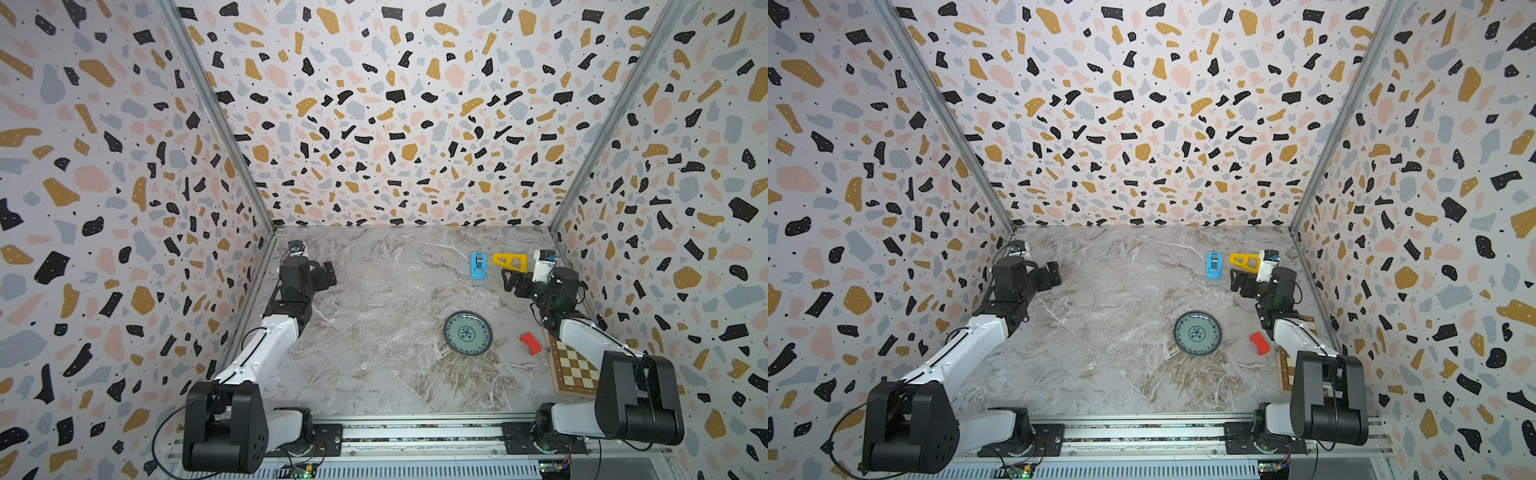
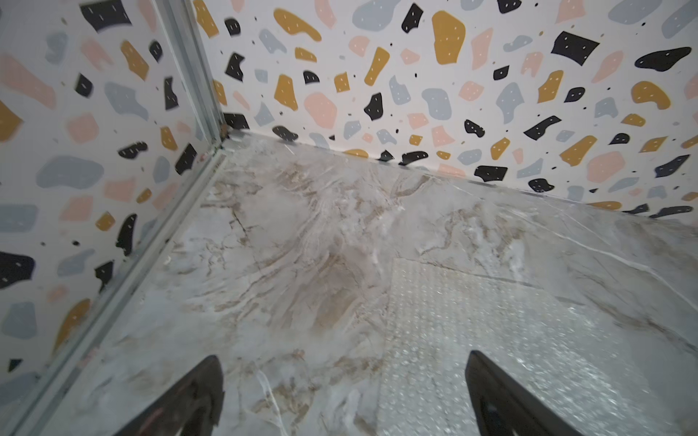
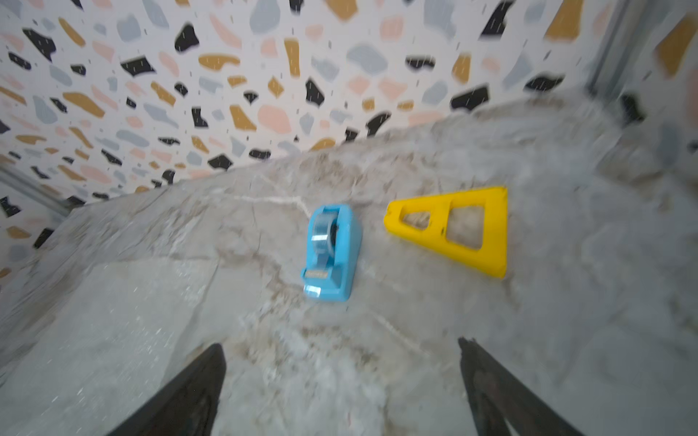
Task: Wrap dinner plates in bubble wrap
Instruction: Pick up the plate at the center of the board.
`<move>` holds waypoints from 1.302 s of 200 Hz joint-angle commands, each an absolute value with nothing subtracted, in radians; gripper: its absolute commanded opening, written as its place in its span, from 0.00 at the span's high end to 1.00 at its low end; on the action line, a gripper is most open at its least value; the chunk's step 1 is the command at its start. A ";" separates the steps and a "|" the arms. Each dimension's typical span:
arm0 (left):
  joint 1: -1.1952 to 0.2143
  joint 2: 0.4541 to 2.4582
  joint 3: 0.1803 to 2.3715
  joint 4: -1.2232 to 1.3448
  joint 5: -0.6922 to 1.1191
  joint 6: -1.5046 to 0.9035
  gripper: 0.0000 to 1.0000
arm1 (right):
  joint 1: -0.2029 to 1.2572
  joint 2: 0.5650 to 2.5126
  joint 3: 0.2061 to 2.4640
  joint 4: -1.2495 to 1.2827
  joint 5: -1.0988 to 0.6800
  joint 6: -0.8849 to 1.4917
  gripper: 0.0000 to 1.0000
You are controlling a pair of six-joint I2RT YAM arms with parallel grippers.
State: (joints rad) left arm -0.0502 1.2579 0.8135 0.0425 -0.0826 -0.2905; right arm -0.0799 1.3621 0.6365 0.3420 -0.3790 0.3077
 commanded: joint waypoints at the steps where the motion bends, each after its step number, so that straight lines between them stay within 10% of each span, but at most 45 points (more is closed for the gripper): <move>1: -0.065 1.256 0.848 -0.159 0.025 -0.429 0.01 | -0.068 1.331 0.620 0.092 -0.509 0.404 0.04; 115: -0.092 1.158 0.728 -0.300 0.110 -0.548 0.01 | 0.136 1.226 0.351 -0.002 -0.395 0.482 0.21; 260: -0.092 1.161 0.684 -0.373 0.100 -0.589 0.01 | 0.071 1.272 0.380 0.114 -0.562 0.514 0.97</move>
State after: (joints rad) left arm -0.0883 1.1450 0.6746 -0.3138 0.1181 -0.5907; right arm 0.1032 1.2991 0.3698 0.1223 -0.5079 0.5194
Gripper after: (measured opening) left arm 0.990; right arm 0.072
